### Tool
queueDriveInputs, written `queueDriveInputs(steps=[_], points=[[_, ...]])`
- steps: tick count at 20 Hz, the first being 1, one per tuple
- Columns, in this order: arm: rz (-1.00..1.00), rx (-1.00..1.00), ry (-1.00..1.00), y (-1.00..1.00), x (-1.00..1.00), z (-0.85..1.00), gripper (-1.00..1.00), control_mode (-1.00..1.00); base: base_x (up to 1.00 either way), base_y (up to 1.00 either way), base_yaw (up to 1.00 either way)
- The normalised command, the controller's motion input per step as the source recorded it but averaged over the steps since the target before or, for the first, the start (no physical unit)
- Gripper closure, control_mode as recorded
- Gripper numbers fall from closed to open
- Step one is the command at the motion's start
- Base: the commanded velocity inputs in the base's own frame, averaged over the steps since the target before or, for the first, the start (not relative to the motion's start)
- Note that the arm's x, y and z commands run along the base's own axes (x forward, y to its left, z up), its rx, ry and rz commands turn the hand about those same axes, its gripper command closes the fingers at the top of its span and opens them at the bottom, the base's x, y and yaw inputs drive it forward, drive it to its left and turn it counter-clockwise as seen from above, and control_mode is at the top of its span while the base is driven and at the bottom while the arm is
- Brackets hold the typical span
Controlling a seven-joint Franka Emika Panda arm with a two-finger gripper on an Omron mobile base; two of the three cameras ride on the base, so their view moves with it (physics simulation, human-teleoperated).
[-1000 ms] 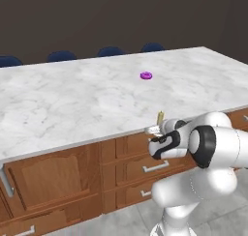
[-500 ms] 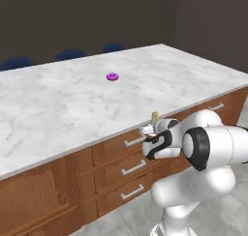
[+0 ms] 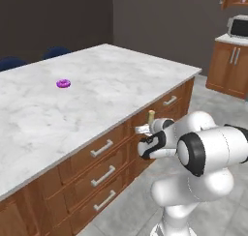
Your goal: Pick the candle and candle from the dining table and place them in the open cabinet. Close the cabinet after placing the objects.
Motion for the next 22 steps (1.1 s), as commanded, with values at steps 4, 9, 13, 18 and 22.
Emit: queueDriveInputs(steps=[4,9,13,18,22], points=[[0.00,0.00,0.00,0.00,0.00,0.00,1.00,1.00,-0.28,0.00,-0.50],[0.00,0.00,0.00,0.00,0.00,0.00,1.00,1.00,-0.23,0.00,-0.51],[0.00,0.00,0.00,0.00,0.00,0.00,1.00,1.00,-0.11,0.00,-0.52],[0.00,0.00,0.00,0.00,0.00,0.00,1.00,1.00,0.00,0.00,-0.48],[0.00,0.00,0.00,0.00,0.00,0.00,1.00,1.00,0.12,0.00,-0.40]])
